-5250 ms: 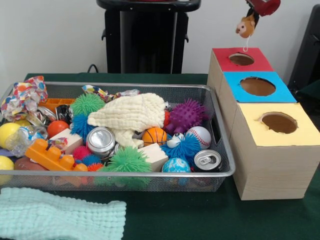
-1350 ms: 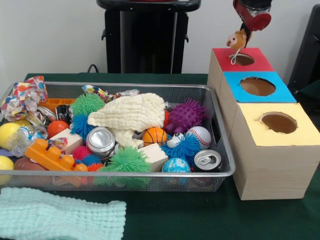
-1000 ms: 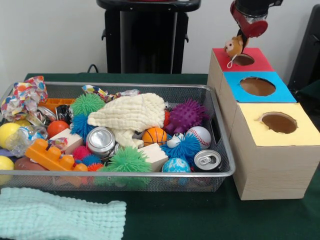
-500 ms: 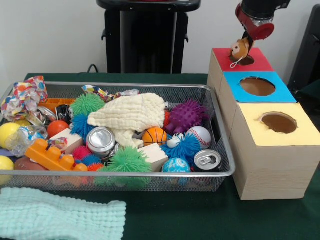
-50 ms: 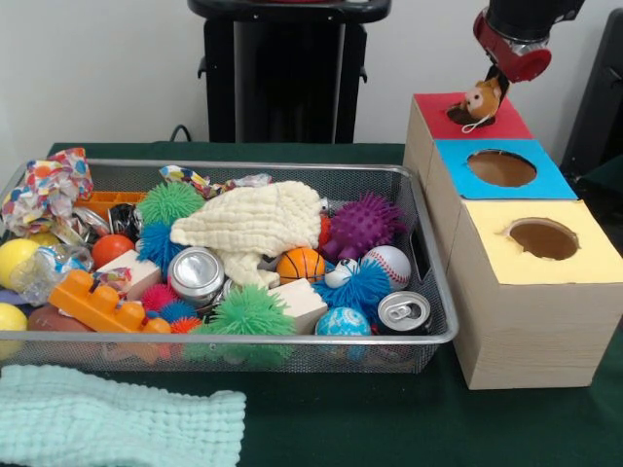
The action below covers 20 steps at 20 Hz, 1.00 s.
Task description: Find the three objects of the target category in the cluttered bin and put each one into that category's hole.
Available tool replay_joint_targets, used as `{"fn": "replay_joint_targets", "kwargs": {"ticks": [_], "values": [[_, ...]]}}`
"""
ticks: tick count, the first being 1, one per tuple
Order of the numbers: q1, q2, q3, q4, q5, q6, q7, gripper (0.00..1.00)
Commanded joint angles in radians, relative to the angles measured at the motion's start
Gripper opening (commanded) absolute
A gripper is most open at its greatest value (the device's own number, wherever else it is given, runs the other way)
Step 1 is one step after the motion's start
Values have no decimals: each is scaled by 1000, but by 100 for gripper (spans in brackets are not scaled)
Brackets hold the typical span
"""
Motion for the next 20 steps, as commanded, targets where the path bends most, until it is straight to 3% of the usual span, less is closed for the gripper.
{"fn": "replay_joint_targets", "kwargs": {"ticks": [1, 14, 20], "values": [[-25, 33, 63, -36, 79, -40, 282, 0], [-67, 20, 161, 102, 166, -213, 170, 0], [-59, 39, 152, 69, 160, -175, 195, 0]]}}
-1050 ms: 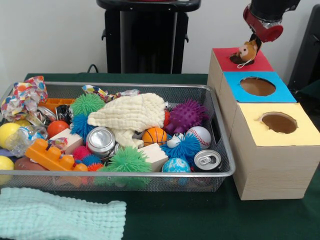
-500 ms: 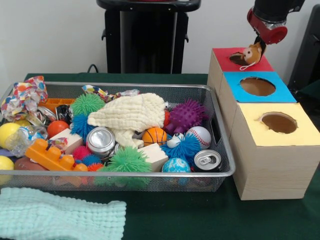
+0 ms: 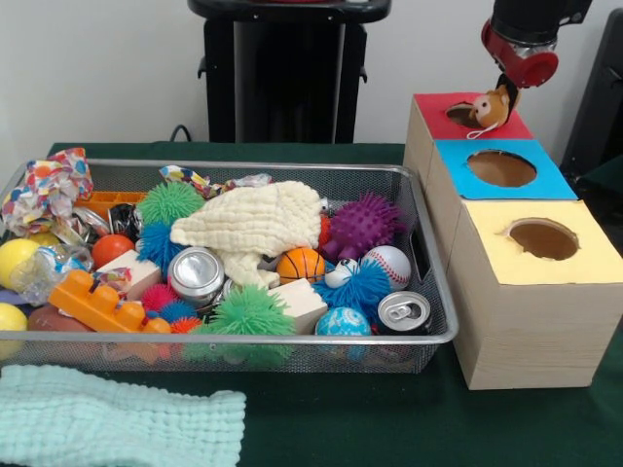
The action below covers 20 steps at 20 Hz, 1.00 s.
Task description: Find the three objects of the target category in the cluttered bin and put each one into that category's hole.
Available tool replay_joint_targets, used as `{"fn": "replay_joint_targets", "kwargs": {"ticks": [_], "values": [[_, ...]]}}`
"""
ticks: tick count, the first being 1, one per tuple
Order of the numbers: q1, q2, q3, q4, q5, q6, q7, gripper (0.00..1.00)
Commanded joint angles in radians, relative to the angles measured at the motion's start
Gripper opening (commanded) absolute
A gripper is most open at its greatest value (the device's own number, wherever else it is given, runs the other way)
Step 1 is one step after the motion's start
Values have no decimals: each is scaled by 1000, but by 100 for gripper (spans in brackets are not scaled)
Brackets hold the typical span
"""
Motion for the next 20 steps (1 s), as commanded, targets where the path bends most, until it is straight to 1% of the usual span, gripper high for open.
{"fn": "replay_joint_targets", "kwargs": {"ticks": [1, 6, 9, 13, 17, 20], "values": [[-46, 58, 125, 34, 58, -92, 186, 0], [-66, 41, 151, 74, 68, -127, 156, 0], [-95, 33, 193, 112, 87, -177, 124, 0], [-117, 37, 220, 131, 78, -215, 106, 0], [-119, 39, 202, 131, 43, -217, 112, 0], [-126, 21, 185, 133, 26, -186, 106, 0]]}}
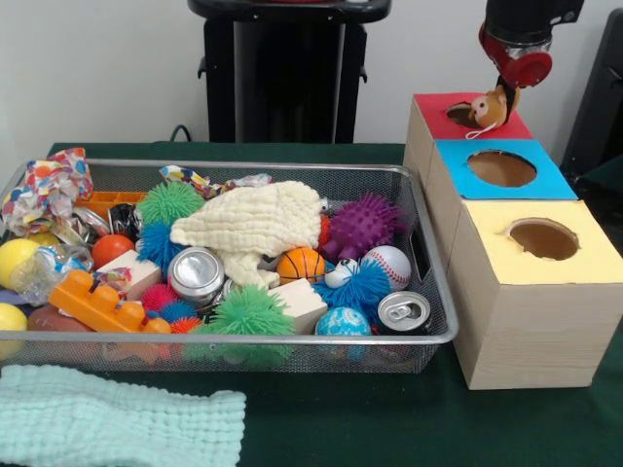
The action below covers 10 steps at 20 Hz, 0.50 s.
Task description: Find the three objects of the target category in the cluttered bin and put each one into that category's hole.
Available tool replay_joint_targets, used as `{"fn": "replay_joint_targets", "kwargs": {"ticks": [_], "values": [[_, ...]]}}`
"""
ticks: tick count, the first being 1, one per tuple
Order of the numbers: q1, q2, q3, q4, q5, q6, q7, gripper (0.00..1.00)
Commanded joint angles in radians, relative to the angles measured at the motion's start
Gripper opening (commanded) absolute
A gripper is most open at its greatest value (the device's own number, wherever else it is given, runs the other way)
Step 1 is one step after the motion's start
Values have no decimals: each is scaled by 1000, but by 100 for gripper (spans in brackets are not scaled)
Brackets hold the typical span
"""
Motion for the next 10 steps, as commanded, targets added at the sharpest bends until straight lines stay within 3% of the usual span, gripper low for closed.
{"fn": "replay_joint_targets", "kwargs": {"ticks": [1, 10], "values": [[-56, 70, 109, 65, -2, -137, 101, 0], [-97, 66, 128, 89, -31, -152, 67, 0]]}}
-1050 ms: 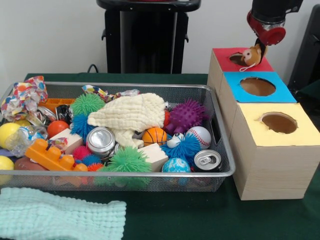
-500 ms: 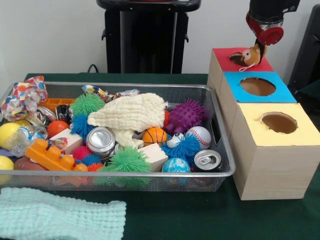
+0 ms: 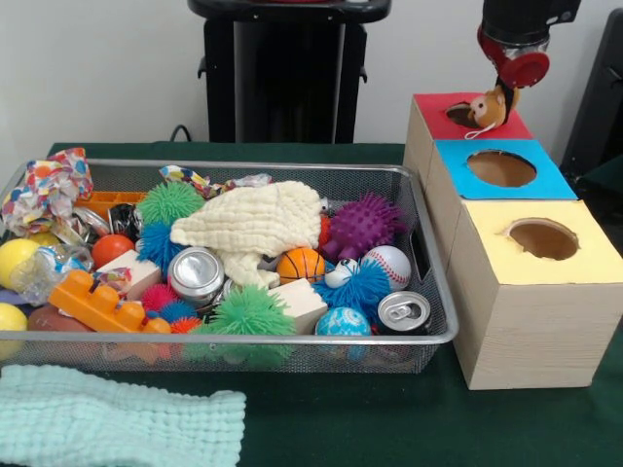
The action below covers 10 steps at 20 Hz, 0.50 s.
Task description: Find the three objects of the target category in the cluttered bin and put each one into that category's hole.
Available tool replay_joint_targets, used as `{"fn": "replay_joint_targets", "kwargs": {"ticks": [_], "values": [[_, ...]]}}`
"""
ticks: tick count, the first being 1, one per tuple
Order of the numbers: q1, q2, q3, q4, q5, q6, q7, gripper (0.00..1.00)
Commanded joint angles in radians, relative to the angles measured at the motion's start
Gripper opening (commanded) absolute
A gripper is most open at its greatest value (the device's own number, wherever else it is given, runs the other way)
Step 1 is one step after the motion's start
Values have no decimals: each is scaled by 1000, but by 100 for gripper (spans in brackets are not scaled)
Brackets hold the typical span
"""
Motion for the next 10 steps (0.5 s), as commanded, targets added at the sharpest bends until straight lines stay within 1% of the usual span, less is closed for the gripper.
{"fn": "replay_joint_targets", "kwargs": {"ticks": [1, 4, 9, 10], "values": [[-66, 82, 95, 70, -34, -140, 60, 0], [-87, 79, 108, 79, -40, -148, 42, 0], [-100, 87, 107, 74, -62, -150, 32, 0], [-107, 89, 119, 77, -59, -163, 31, 0]]}}
